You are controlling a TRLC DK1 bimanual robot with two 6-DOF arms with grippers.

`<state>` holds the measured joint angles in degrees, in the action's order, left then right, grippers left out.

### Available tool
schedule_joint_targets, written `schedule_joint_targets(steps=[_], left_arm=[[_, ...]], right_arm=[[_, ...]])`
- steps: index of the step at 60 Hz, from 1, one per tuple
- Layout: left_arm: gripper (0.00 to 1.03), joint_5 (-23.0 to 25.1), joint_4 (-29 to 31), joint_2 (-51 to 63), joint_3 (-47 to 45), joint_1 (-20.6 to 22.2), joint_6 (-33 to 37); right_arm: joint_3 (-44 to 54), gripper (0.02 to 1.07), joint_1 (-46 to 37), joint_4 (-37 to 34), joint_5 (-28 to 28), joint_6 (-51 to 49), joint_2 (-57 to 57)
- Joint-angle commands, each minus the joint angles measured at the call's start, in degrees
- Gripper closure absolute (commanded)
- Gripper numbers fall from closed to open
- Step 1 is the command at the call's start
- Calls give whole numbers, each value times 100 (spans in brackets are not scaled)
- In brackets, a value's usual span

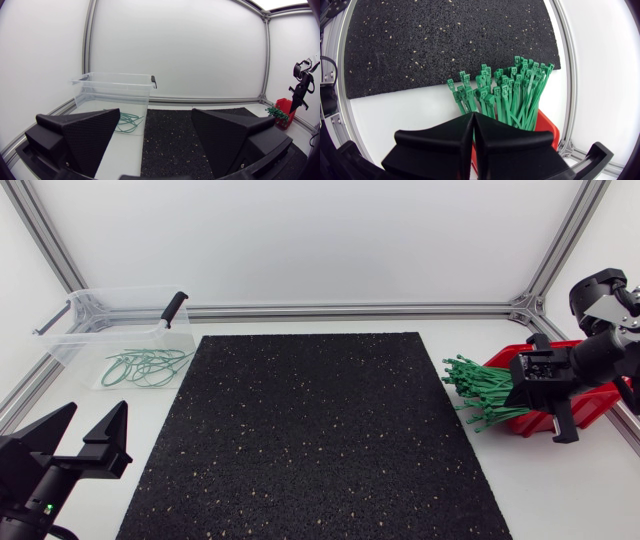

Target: Take a green cable tie from the red box, thread the tail through the head to close it, then place it in the transparent bin on the left.

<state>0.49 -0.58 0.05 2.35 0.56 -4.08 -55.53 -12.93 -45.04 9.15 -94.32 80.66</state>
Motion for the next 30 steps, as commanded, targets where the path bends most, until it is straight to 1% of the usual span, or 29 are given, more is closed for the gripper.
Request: schedule_joint_targets(steps=[1,5,10,13,15,22,25,28,30], left_arm=[[4,-23,111,56,-226,23,-67],[4,-23,111,56,-235,23,-67],[4,-23,102,56,-235,32,-67],[4,-23,111,56,-226,32,-67],[4,-23,102,56,-235,32,-67],[4,-23,111,56,-235,23,-67],[4,-23,111,56,-235,23,-67],[4,-23,111,56,-235,15,-67],[4,-23,111,56,-226,15,-67]], right_arm=[[-81,92,-105,-67,-1,-77,116],[-63,88,-166,-58,-36,-113,178],[-46,87,-193,-58,-45,-148,187],[-28,79,-210,-49,-45,-174,187],[-20,76,-219,-49,-45,-174,187],[-2,70,-219,21,-36,-174,187],[24,70,-219,39,-36,-174,195],[42,63,-219,74,-36,-165,204],[60,62,-219,118,-36,-165,204]])
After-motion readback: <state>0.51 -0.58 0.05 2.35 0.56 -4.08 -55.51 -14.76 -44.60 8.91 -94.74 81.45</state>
